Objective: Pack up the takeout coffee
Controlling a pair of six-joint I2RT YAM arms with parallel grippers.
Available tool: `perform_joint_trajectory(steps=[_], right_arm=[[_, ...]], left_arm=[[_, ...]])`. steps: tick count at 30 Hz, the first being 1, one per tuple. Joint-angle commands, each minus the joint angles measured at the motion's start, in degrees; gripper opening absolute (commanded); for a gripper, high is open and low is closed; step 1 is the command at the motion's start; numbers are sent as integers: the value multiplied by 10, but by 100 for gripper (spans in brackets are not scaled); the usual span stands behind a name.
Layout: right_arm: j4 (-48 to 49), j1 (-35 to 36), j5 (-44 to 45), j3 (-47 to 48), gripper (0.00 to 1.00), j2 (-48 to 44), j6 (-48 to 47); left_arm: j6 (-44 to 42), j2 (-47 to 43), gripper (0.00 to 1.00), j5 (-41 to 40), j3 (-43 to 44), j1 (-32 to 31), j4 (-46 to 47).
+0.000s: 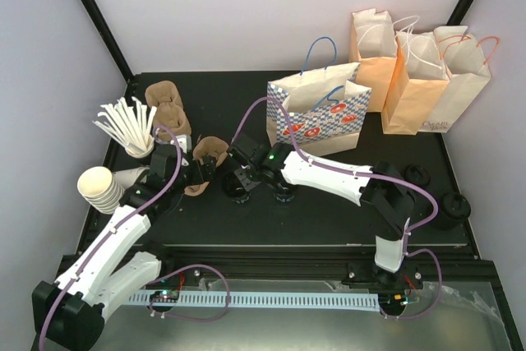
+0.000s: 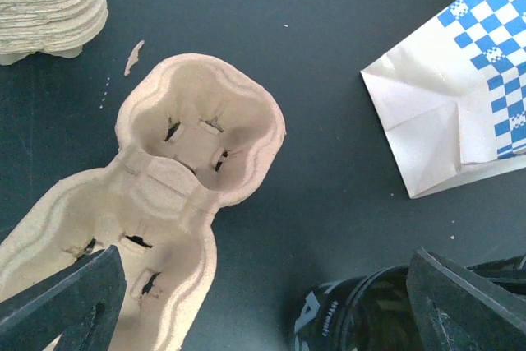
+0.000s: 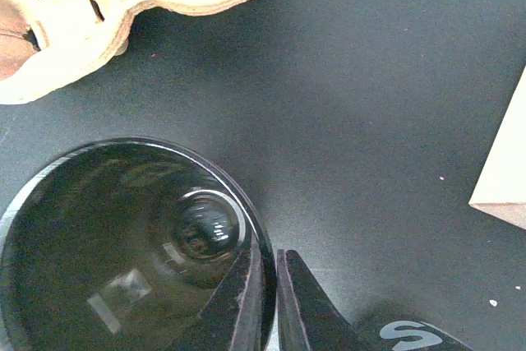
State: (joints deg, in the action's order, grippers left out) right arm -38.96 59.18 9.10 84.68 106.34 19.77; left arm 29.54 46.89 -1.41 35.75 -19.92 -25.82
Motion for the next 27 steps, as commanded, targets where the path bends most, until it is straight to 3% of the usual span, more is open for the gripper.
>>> perform_joint_trajectory(steps=[1, 6, 8, 11, 14, 18, 21, 27], right_arm=[[2, 2, 19, 15, 11, 10, -2], [2, 2, 19, 16, 10, 14, -2], [1, 2, 19, 17, 2, 15, -3], [0, 2, 19, 15, 2, 16, -2], [-1, 2, 21, 15, 20, 16, -1], [2, 2, 17, 13, 29, 17, -2], [3, 2, 11, 12, 27, 20, -2], [2, 2, 10, 12, 11, 24, 0]], left_arm=[[-13, 6, 96, 20, 1, 4, 18], [-15, 5, 96, 24, 3, 4, 18], [-17, 4, 96, 25, 3, 4, 17], [-18, 1, 96, 24, 2, 5, 16], [-19, 1, 96, 25, 3, 4, 13], [-21, -1, 96, 28, 3, 4, 12], [-20, -5, 96, 29, 3, 4, 11], [-23, -8, 96, 28, 1, 4, 9]])
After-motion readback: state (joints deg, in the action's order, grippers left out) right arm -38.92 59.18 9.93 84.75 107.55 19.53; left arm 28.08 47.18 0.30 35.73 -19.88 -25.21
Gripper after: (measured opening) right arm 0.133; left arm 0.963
